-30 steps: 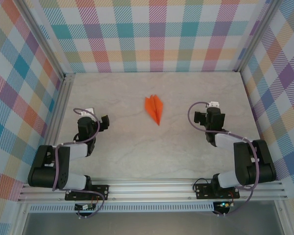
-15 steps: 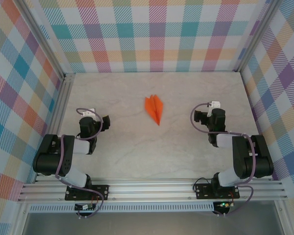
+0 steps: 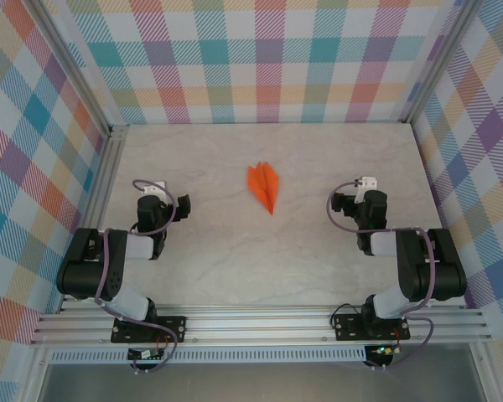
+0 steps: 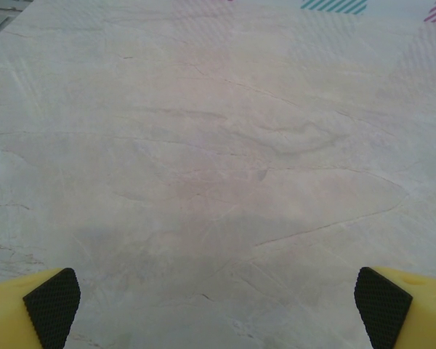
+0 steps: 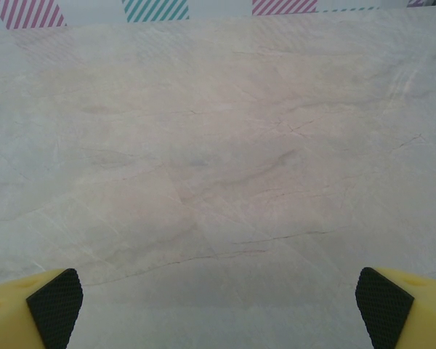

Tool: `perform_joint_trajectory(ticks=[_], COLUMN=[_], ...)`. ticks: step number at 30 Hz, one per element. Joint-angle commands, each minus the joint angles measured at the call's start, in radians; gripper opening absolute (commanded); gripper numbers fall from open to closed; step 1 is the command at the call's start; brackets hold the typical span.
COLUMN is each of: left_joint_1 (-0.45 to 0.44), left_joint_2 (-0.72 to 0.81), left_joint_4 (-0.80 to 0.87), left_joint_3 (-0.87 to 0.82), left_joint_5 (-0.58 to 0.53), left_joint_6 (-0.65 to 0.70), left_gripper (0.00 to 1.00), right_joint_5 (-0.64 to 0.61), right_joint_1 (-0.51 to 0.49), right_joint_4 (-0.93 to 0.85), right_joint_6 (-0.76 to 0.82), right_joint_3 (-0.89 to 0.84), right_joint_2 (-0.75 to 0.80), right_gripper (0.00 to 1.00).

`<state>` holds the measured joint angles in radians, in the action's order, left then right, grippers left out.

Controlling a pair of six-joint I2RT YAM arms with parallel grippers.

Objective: Fold a paper plane with a square sheet of paper (pick it up from the middle)
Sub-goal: Reset both arms

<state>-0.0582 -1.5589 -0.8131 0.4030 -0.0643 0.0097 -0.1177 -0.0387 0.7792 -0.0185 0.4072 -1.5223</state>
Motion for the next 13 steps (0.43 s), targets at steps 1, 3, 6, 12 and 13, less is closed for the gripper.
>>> perform_joint_trajectory(ticks=[1, 3, 6, 12, 13], left_joint_1=[0.001, 0.001, 0.0, 0.001, 0.001], left_joint_2=[-0.01, -0.011, -0.01, -0.012, -0.012], left_joint_4=[0.01, 0.012, 0.012, 0.014, 0.012], left_joint_3=[0.023, 0.025, 0.025, 0.027, 0.027], left_joint_5=[0.031, 0.032, 0.03, 0.026, 0.025], left_joint_6=[0.025, 0.025, 0.026, 0.026, 0.025], left_gripper=[1.0, 1.0, 1.0, 1.0, 1.0], right_joint_5=[0.023, 0.023, 0.023, 0.024, 0.024], right_joint_1=[0.005, 0.006, 0.006, 0.007, 0.006], right_joint_4=[0.047, 0.048, 0.046, 0.047, 0.048], right_joint_6=[-0.008, -0.007, -0.008, -0.008, -0.008], right_joint_3=[-0.002, -0.002, -0.001, -0.002, -0.002], right_joint_2=[-0.004, -0.005, -0.005, -0.004, -0.005], right_gripper=[1.0, 1.0, 1.0, 1.0, 1.0])
